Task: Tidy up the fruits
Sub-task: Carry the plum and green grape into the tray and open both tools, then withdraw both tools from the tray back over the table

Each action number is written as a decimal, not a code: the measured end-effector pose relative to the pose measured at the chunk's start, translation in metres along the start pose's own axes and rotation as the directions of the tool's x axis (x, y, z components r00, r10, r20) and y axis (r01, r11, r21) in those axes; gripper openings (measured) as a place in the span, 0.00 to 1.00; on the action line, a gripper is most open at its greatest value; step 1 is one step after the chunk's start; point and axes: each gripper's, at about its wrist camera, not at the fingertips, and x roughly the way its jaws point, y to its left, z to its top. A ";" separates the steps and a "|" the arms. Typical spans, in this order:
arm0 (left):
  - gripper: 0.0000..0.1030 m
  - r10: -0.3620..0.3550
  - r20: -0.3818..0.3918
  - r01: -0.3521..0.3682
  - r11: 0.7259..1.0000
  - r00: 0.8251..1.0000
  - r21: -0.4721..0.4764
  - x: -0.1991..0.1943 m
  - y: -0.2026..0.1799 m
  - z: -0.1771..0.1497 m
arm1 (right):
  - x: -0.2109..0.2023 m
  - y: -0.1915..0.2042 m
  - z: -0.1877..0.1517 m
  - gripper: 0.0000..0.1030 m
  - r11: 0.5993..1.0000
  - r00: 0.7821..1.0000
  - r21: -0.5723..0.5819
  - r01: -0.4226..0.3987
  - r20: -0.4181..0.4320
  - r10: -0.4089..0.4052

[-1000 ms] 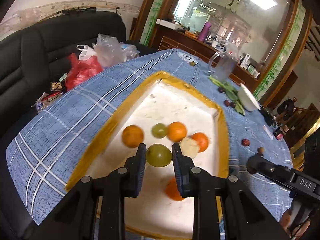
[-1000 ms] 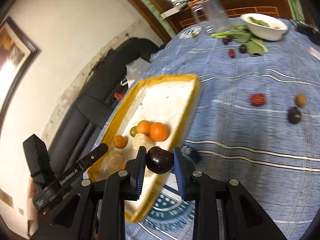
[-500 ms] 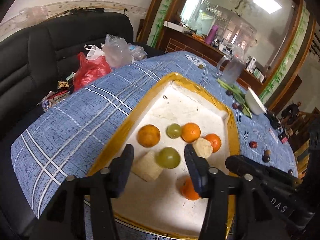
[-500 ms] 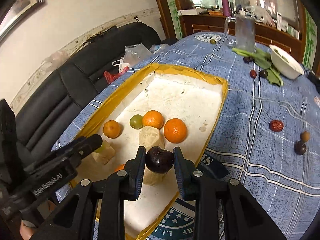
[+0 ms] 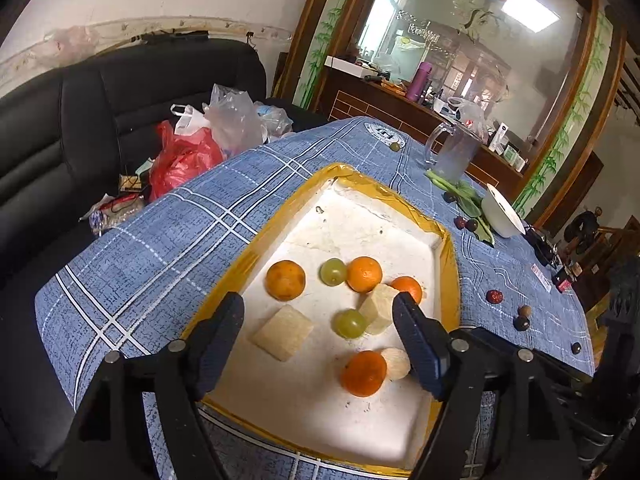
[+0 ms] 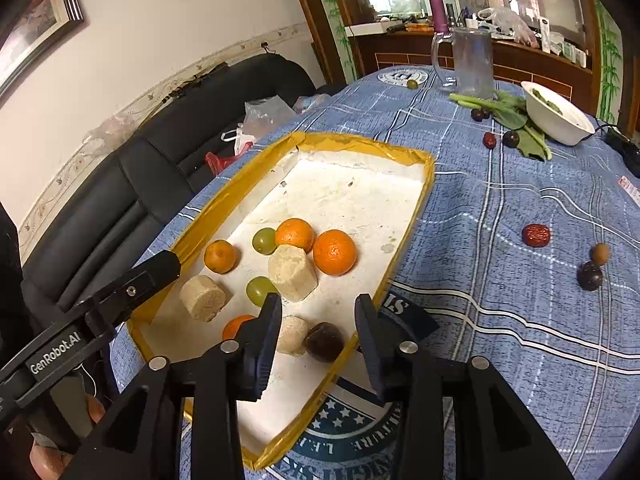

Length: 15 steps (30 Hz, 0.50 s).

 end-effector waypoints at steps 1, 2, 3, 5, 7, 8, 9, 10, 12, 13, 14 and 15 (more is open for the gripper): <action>0.75 0.003 0.002 -0.003 1.000 1.000 0.008 -0.002 -0.002 0.000 | -0.004 -0.002 -0.001 0.44 1.000 1.000 0.005 -0.002 0.007 0.002; 0.76 0.008 0.008 -0.008 1.000 1.000 0.020 -0.004 -0.005 -0.001 | -0.008 -0.004 -0.003 0.48 1.000 1.000 0.010 0.001 0.014 -0.001; 0.76 0.012 0.013 -0.013 0.999 1.000 0.032 -0.006 -0.008 -0.001 | -0.011 -0.006 -0.003 0.52 1.000 1.000 0.014 0.004 0.018 -0.005; 0.76 0.020 0.025 -0.022 0.998 0.999 0.060 -0.010 -0.016 -0.002 | -0.018 -0.011 -0.007 0.53 1.000 1.000 0.026 0.004 0.028 -0.005; 0.77 0.030 0.039 -0.033 0.995 0.999 0.089 -0.014 -0.024 -0.004 | -0.024 -0.016 -0.012 0.53 0.999 0.999 0.031 0.009 0.031 -0.010; 0.77 0.036 0.048 -0.041 0.993 0.998 0.110 -0.016 -0.030 -0.006 | -0.027 -0.018 -0.014 0.53 0.999 0.999 0.032 0.014 0.033 -0.015; 0.77 0.040 0.054 -0.046 0.991 0.998 0.127 -0.018 -0.035 -0.007 | -0.030 -0.020 -0.016 0.53 0.999 0.999 0.034 0.021 0.036 -0.022; 0.77 0.042 0.061 -0.051 0.988 0.997 0.146 -0.020 -0.040 -0.008 | -0.034 -0.023 -0.020 0.53 0.999 0.999 0.036 0.028 0.039 -0.030; 0.77 0.046 0.074 -0.059 0.980 0.996 0.188 -0.025 -0.052 -0.012 | -0.040 -0.027 -0.024 0.53 0.998 0.998 0.040 0.041 0.046 -0.043; 0.77 0.046 0.080 -0.062 0.977 0.996 0.206 -0.027 -0.057 -0.014 | -0.043 -0.031 -0.028 0.53 0.998 0.997 0.045 0.049 0.049 -0.051; 0.77 0.046 0.087 -0.064 0.973 0.995 0.222 -0.028 -0.060 -0.015 | -0.045 -0.033 -0.030 0.53 0.997 0.997 0.049 0.052 0.050 -0.054; 0.77 0.047 0.093 -0.068 0.969 0.995 0.236 -0.030 -0.065 -0.017 | -0.047 -0.036 -0.032 0.53 0.997 0.997 0.056 0.054 0.050 -0.057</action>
